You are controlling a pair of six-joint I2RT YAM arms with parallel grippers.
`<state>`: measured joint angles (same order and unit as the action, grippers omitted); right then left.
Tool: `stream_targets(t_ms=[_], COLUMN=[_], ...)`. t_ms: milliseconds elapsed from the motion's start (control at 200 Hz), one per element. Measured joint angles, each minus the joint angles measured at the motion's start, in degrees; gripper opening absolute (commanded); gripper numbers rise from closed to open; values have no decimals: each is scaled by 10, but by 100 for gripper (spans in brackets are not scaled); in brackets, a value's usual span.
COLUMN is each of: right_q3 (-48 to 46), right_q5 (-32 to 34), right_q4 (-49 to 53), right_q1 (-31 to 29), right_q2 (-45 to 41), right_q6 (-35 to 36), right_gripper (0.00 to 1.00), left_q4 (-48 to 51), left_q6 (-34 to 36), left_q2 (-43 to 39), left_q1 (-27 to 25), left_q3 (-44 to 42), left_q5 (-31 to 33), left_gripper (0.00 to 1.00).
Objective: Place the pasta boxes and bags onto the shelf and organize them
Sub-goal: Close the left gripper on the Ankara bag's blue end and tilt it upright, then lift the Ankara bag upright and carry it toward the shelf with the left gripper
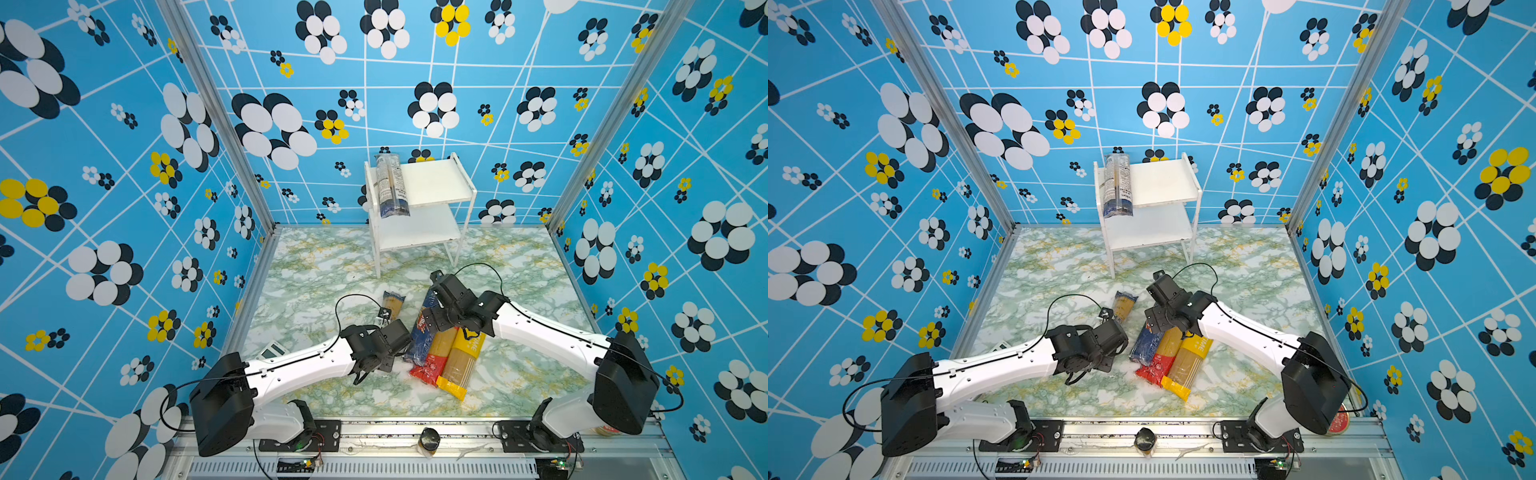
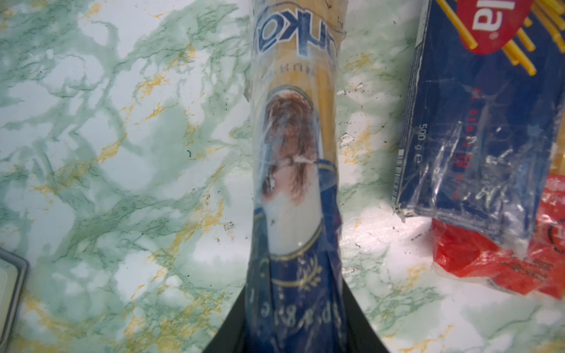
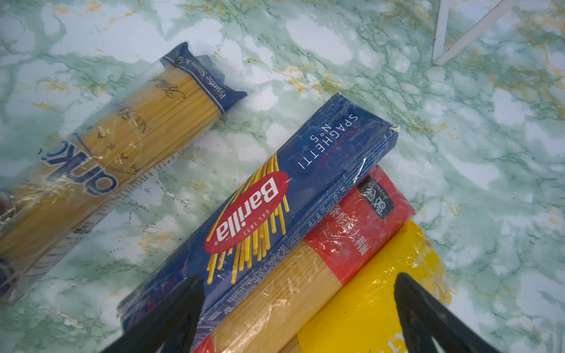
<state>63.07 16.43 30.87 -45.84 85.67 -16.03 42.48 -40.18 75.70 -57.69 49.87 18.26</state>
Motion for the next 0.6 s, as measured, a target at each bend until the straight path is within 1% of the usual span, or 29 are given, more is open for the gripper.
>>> stream_targets(t_ms=[220,400,600], right_q3=[-5,-8,-9], right_q5=[8,10,10], right_q4=[-2,-2,-2], right_q1=[4,9,21], right_q2=[-14,-23,-43], right_q6=[2,2,2], right_gripper=[99,99,99], left_q4=[31,66,68], left_q6=[11,19,23], left_q2=[-27,-76,-136], left_q1=[12,25,50], left_q3=[15,42,53], left_q5=[-31,-54,-99], left_gripper=[0,0,0])
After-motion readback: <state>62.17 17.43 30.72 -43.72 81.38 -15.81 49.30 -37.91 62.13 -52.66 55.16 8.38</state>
